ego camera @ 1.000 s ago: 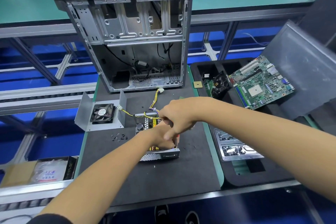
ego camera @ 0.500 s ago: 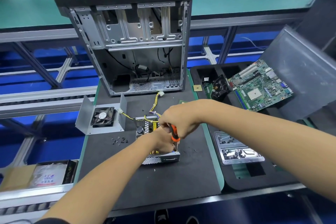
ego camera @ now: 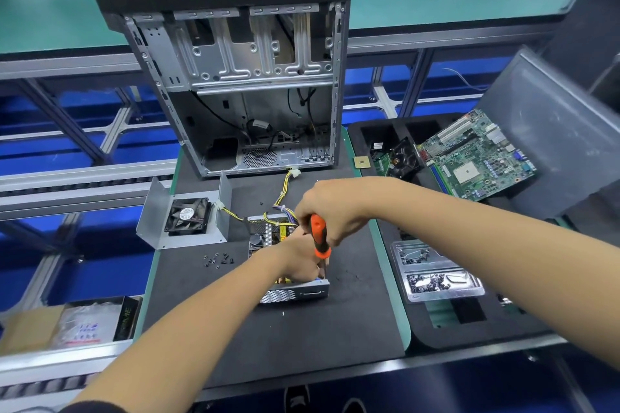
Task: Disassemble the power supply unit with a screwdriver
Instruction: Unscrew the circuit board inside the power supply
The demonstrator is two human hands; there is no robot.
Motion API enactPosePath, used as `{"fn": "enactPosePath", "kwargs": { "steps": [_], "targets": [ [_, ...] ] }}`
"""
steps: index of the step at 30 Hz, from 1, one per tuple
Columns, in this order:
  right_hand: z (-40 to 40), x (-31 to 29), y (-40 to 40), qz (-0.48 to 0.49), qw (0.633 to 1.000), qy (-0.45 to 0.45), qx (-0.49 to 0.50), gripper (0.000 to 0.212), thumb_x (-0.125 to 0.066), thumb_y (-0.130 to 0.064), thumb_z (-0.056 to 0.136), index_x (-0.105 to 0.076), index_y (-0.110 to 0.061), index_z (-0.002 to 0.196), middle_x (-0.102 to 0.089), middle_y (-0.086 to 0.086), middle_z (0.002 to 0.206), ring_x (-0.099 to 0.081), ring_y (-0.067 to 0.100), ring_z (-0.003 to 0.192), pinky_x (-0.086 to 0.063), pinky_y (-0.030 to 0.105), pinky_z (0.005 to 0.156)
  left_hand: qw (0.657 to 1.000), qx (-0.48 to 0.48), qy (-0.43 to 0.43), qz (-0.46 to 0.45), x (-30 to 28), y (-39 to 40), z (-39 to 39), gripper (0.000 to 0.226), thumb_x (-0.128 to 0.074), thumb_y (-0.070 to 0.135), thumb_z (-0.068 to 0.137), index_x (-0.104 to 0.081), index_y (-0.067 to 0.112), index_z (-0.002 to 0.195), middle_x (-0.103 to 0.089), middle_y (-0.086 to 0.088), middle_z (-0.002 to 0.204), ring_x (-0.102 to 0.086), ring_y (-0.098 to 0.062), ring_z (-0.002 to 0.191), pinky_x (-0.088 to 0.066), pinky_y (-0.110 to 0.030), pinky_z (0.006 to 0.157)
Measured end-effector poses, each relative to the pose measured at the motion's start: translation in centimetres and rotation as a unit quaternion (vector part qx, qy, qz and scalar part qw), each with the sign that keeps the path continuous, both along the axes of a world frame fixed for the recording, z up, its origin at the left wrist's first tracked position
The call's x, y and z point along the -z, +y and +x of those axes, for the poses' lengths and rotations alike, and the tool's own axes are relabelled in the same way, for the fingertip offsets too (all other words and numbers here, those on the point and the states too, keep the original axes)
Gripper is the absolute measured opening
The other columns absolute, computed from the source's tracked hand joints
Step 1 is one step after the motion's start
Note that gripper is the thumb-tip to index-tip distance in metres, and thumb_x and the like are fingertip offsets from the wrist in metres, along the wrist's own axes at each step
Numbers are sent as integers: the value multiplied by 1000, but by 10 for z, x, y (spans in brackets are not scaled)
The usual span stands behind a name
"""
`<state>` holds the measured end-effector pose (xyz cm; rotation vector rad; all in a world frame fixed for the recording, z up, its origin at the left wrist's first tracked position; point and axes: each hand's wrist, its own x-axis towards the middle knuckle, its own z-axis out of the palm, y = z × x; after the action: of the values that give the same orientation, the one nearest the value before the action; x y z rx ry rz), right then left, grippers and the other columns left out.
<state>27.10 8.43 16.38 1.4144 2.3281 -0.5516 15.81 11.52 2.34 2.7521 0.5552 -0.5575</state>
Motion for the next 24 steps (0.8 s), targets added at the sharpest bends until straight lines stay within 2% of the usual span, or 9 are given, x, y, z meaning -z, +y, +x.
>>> {"fn": "enactPosePath", "kwargs": {
  "steps": [4,7,9,12,14,16,18,20,24],
  "targets": [
    [-2,7,-7,-21,999,7,31,22,-69,-15,74,-65,-15,96,-66,4,87,-59,22,84,-53,32,65,999,31,-6,28,-2,-1,0,20,-45,14,87,-62,10,97,-63,-6,101,-49,-23,99,-39,-33,89],
    [0,5,-2,-20,999,2,26,20,-71,-16,72,-65,-17,90,-69,6,84,-63,22,81,-54,32,62,998,28,-27,41,-2,-2,-1,14,-47,18,86,-58,9,86,-58,-7,90,-40,-22,87,-33,-31,82],
    [3,4,0,-4,1000,-9,25,20,-72,-14,71,-66,-15,89,-65,3,80,-60,21,79,-45,27,52,998,34,-2,55,-3,-2,1,19,-49,26,88,-63,13,84,-60,-3,90,-40,-19,89,-28,-31,86],
    [9,5,3,-21,998,-3,51,21,-71,-16,72,-66,-15,93,-69,5,83,-63,20,85,-44,25,54,996,32,-8,85,-1,-5,8,16,-53,28,87,-63,17,83,-64,-5,96,-47,-24,102,-26,-34,90],
    [11,8,4,-39,997,-5,61,22,-71,-17,72,-66,-16,93,-71,8,84,-65,20,84,-46,26,56,996,9,-51,74,1,-7,12,11,-56,16,82,-55,17,71,-62,-6,83,-49,-28,100,-19,-30,78],
    [14,15,5,-38,997,-11,66,22,-70,-18,71,-65,-15,93,-71,8,85,-65,20,82,-44,26,54,997,3,-29,68,-1,-8,15,15,-59,16,80,-53,18,66,-54,2,71,-48,-28,101,-21,-31,82],
    [20,18,7,-35,995,-2,92,23,-72,-21,71,-64,-14,91,-70,7,82,-67,21,79,-45,26,54,994,31,15,101,-2,-8,19,6,-61,23,81,-64,18,78,-59,1,83,-48,-27,104,-27,-36,87],
    [30,19,11,-44,987,42,149,31,-76,-28,72,-58,-12,93,-70,6,76,-70,21,67,-47,25,51,988,56,43,139,-1,-9,21,15,-61,27,83,-68,16,91,-61,-3,100,-48,-28,103,-27,-37,82],
    [44,30,19,-56,951,133,272,43,-76,-40,76,-56,-5,90,-70,11,71,-61,20,50,-46,23,46,990,36,42,132,4,-9,24,19,-63,28,83,-70,13,91,-60,-5,101,-48,-26,105,-29,-38,88]
  ]
}}
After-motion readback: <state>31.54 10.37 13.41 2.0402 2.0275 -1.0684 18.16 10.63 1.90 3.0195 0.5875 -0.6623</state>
